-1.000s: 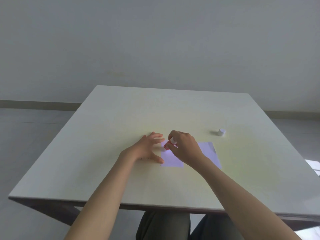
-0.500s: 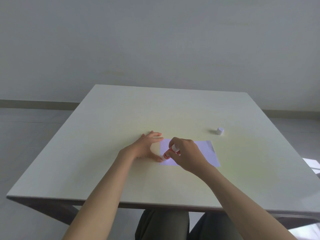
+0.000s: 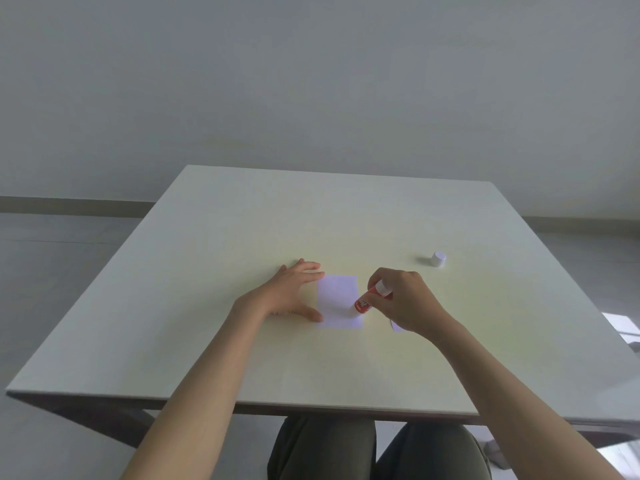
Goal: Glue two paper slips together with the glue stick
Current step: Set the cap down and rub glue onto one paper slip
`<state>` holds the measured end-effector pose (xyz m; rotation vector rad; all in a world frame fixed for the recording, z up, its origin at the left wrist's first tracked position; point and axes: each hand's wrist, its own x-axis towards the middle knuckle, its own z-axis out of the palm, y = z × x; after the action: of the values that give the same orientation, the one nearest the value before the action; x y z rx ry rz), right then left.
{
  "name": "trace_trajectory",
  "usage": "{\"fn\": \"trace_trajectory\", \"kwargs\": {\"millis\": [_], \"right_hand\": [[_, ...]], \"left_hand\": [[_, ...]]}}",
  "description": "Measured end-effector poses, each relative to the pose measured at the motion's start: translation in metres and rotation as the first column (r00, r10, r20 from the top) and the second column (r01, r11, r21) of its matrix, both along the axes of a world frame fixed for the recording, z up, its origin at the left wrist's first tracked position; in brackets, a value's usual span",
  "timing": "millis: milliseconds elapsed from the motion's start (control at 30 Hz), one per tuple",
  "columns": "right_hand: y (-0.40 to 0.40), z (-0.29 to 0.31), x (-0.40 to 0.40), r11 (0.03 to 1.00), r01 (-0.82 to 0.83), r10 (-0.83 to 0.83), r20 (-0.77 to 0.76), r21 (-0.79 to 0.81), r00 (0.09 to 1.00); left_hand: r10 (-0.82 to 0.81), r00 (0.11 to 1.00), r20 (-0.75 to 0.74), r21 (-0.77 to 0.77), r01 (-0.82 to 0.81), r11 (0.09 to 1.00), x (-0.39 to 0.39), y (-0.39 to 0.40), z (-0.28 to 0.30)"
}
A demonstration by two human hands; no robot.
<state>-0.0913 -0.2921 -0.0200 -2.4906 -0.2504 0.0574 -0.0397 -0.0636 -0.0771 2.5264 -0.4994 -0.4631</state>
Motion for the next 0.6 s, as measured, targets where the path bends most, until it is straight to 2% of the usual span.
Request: {"fn": "trace_trajectory", "kwargs": {"millis": [200,433,600], "right_hand": [[-0.006,0.004,0.006,0.999,-0.008,0.008,0.007,-0.035,1.000],[0.013,0.010,0.024,0.996,0.080,-0.084,0.112,0.042,0.990],[0.027,0.000,0.030,0.994,0.093,-0.083,0.155,-0.058,0.984]], "left_hand": [[-0.009,1.000,0.001,0.019,0.009,1.000,0.000,0.000,0.001],[-0.015,1.000,-0.019,0.055,0.017,0.998,0.002,0.000,0.000],[-0.018,1.000,0.000,0.074,0.018,0.997,0.002,-0.001,0.000]]}}
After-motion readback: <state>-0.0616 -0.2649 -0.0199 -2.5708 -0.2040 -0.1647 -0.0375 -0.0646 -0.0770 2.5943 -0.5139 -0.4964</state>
